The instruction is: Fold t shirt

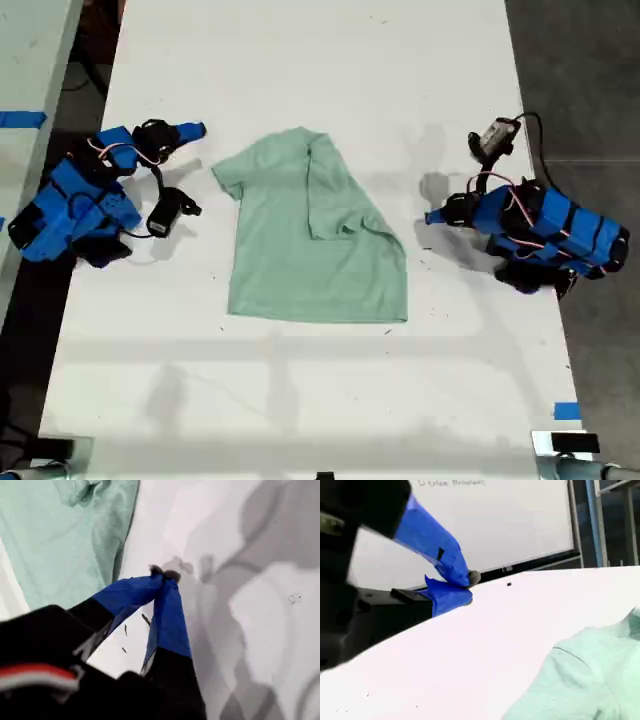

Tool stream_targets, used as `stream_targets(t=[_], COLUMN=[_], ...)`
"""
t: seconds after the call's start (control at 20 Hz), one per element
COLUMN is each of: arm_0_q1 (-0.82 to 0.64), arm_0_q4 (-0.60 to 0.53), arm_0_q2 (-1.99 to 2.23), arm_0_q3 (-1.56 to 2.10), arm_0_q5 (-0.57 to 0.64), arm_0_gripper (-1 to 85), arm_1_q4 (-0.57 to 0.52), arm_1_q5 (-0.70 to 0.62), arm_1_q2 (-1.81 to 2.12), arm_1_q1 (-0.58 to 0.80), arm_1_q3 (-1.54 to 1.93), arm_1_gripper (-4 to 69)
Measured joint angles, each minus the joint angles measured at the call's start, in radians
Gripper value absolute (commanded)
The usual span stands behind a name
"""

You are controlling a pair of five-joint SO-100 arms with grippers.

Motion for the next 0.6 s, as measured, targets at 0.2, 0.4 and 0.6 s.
stream_targets(t=[0.2, 0.4, 0.6], arm_0_q1=[-0.011, -0.014, -0.012], arm_0_q4=[0.023, 0.023, 0.021], arm_0_q2=[0.0, 0.0, 0.0], arm_0_q3=[0.0, 0.0, 0.0], arm_0_q5=[-0.012, -0.012, -0.011], arm_0_gripper=[1.2, 0.8, -0.2], arm_1_q4=[0.097, 0.098, 0.098], arm_1_q5=[-0.002, -0.002, -0.002], arm_1_q2=[0.002, 0.002, 0.002], arm_1_q1=[0.0, 0.0, 0.0], arm_1_q3=[-0.002, -0.002, -0.002], arm_1_gripper=[2.2, 2.2, 2.3])
